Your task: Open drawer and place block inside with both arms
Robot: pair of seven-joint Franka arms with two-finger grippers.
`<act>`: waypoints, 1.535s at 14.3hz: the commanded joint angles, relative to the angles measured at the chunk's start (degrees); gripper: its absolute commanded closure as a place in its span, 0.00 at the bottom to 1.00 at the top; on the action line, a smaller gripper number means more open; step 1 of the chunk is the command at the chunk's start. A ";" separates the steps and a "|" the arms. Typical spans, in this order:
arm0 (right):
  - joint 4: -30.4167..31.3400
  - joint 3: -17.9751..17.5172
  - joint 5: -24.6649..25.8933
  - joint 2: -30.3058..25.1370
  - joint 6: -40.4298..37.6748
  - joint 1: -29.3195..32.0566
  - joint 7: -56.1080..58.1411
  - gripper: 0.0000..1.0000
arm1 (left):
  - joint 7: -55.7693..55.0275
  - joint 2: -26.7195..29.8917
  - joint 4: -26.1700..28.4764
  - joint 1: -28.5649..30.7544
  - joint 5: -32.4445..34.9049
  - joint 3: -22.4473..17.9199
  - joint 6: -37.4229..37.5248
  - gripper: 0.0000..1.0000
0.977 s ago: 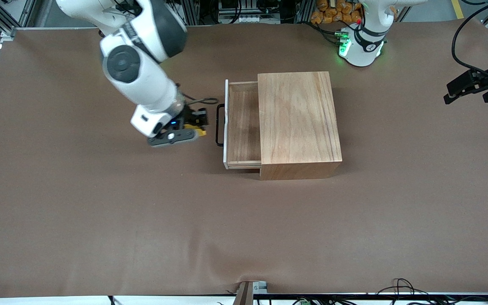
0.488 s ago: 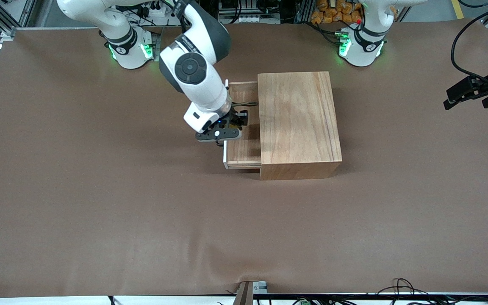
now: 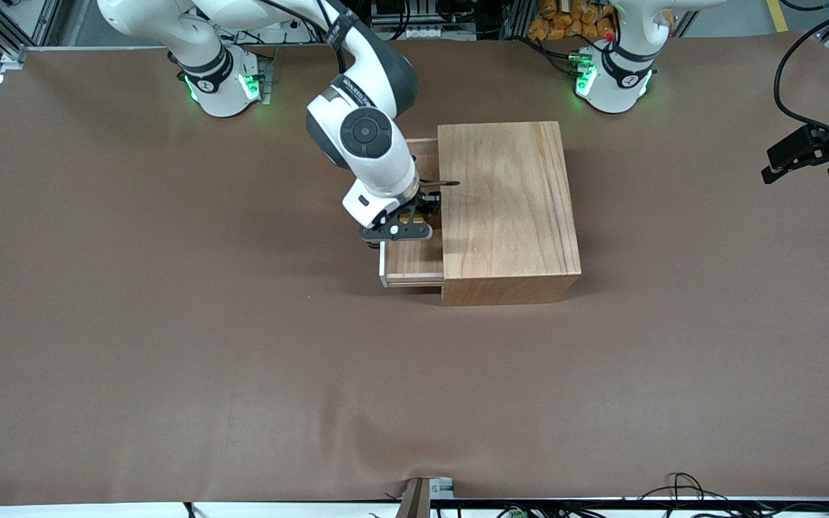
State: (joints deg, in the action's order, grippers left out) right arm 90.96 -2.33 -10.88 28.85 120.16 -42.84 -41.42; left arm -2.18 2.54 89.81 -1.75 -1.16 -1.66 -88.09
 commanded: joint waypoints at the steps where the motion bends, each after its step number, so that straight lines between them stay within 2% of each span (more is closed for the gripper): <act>1: -2.10 0.66 -0.11 0.94 -0.98 -1.01 -2.16 0.00 | 1.30 0.27 -0.77 0.26 0.01 0.08 -0.07 0.00; 5: -2.19 0.84 0.77 -0.11 -1.42 -0.93 -2.26 0.00 | 1.38 0.10 -0.77 0.26 0.01 0.08 0.02 0.00; 9: -2.19 1.98 0.86 -7.48 -7.03 2.49 -1.47 0.00 | 1.21 -0.08 -1.21 0.17 0.01 0.08 0.02 0.00; 12: -2.10 2.60 1.73 -12.14 -14.75 9.86 8.15 0.00 | 1.21 -0.08 -1.21 0.00 0.01 0.34 0.11 0.00; 16: -1.23 2.69 3.92 -18.38 -26.01 23.30 25.12 0.00 | 1.21 0.01 -1.56 0.17 0.01 0.43 1.24 0.00; 18: -0.88 2.69 4.98 -21.37 -28.48 28.67 30.94 0.00 | 1.30 0.01 -1.65 0.17 0.01 0.26 1.25 0.00; 22: -0.52 2.07 5.25 -25.42 -30.86 36.84 35.16 0.00 | 1.30 -0.08 -2.44 0.08 0.01 0.26 1.25 0.00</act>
State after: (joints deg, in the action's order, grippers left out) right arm 88.02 1.57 -6.44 6.71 89.73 -9.85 -8.15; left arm -2.13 2.54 88.74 -1.83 -1.16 -1.45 -87.88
